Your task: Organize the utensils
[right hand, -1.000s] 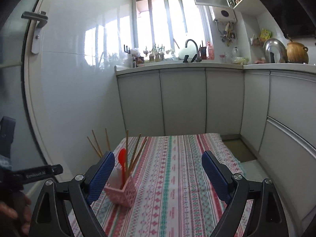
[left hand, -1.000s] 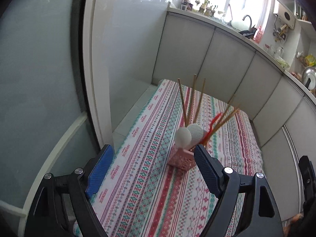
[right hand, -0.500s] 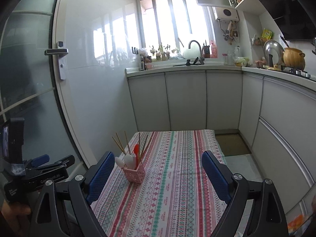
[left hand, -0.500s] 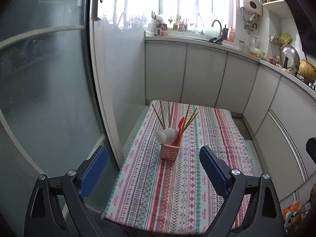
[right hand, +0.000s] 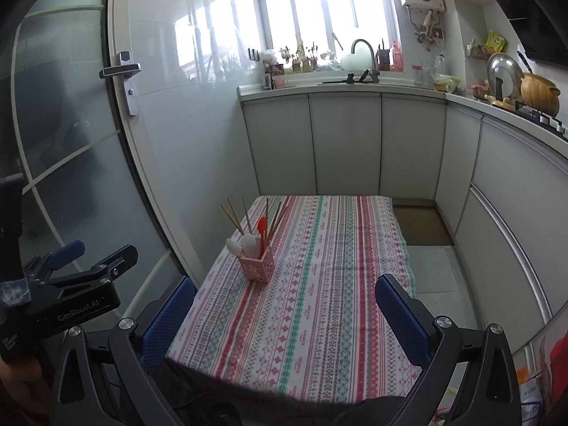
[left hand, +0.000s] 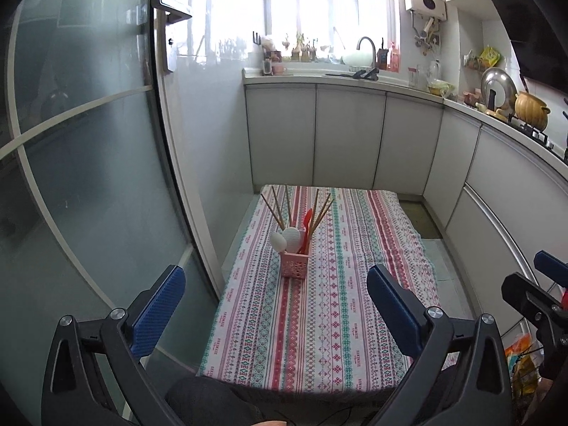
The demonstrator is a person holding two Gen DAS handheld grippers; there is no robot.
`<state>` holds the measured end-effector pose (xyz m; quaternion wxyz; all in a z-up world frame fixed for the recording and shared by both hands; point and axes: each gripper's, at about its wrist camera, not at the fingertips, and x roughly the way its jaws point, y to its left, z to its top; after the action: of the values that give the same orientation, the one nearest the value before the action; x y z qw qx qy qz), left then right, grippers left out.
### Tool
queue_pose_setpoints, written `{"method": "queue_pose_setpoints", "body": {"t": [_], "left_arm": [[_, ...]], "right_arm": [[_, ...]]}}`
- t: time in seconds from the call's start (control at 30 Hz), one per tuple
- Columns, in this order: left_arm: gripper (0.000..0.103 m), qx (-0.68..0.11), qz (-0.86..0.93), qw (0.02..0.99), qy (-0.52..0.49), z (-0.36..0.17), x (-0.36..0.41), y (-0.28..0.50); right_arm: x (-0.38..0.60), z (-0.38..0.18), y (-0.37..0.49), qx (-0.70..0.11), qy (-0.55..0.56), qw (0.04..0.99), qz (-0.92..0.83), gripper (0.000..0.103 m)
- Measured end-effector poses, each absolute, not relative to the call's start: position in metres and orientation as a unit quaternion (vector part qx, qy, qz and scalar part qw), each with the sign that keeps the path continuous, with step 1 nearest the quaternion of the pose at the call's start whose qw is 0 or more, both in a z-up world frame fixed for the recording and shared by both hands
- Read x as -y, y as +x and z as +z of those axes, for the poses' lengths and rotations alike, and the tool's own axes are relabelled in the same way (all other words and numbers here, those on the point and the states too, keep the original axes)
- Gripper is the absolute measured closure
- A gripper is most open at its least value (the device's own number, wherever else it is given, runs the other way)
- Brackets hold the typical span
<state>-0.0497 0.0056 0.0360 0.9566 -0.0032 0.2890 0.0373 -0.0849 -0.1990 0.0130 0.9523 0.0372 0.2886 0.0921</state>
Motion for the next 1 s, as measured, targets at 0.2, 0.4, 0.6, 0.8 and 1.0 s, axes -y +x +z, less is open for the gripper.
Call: {"method": "queue_pose_setpoints", "body": {"t": [0.2, 0.4, 0.6, 0.8, 1.0], "left_arm": [[0.0, -0.293, 0.026, 0.956, -0.012, 0.037, -0.005, -0.059], [0.0, -0.303, 0.02, 0.953, -0.01, 0.031, -0.002, -0.053], [0.0, -0.309, 0.021, 0.951, -0.014, 0.025, -0.008, -0.046], [0.0, -0.31, 0.022, 0.95, -0.018, 0.023, -0.011, -0.042], [0.0, -0.308, 0.02, 0.951, -0.014, 0.024, -0.01, -0.04]], "right_arm": [[0.195, 0.02, -0.091, -0.296, 0.023, 0.952, 0.08, 0.0], [0.19, 0.015, -0.086, -0.308, 0.028, 0.948, 0.079, 0.0], [0.186, 0.009, -0.08, -0.318, 0.025, 0.945, 0.076, 0.0], [0.182, 0.004, -0.075, -0.325, 0.026, 0.942, 0.077, 0.0], [0.178, 0.006, -0.074, -0.322, 0.021, 0.944, 0.077, 0.0]]}}
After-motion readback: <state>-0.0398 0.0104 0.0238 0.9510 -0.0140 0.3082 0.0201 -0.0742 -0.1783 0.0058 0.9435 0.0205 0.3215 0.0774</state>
